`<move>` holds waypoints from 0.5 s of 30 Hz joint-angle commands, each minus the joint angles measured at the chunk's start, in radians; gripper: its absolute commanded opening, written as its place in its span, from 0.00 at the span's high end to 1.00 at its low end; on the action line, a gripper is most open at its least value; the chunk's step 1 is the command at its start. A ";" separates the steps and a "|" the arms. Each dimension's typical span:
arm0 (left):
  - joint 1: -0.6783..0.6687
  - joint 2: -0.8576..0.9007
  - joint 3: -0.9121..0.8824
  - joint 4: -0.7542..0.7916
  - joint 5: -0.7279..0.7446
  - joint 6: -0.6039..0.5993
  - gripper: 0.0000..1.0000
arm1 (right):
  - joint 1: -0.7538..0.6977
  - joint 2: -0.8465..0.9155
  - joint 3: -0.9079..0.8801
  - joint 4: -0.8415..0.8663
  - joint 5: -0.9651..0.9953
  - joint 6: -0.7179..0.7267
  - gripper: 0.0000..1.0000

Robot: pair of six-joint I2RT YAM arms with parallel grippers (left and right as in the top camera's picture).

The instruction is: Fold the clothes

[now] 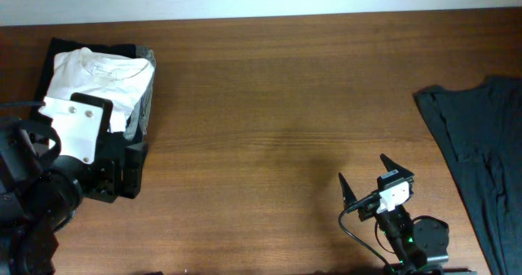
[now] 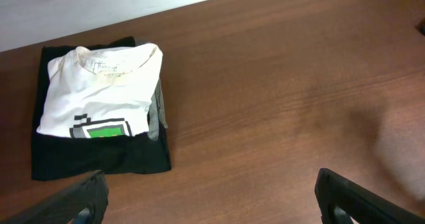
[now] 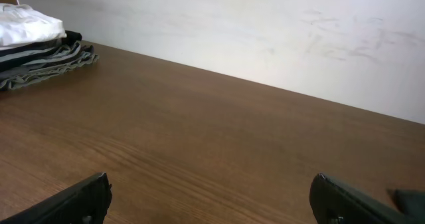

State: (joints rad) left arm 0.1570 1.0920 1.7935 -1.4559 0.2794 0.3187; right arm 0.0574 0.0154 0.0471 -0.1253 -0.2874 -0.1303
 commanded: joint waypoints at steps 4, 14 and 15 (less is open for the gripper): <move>-0.026 -0.010 0.007 -0.004 -0.007 0.013 0.01 | -0.006 -0.010 -0.012 0.006 0.011 0.009 0.01; -0.211 -0.411 -0.659 0.776 -0.139 0.012 0.01 | -0.006 -0.010 -0.012 0.006 0.011 0.009 0.01; -0.220 -0.473 -0.775 0.845 -0.146 0.012 0.01 | -0.006 -0.010 -0.012 0.006 0.011 0.009 0.01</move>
State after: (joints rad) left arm -0.0395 0.7170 1.2304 -0.7101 0.1864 0.3225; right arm 0.0574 0.0143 0.0463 -0.1226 -0.2848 -0.1303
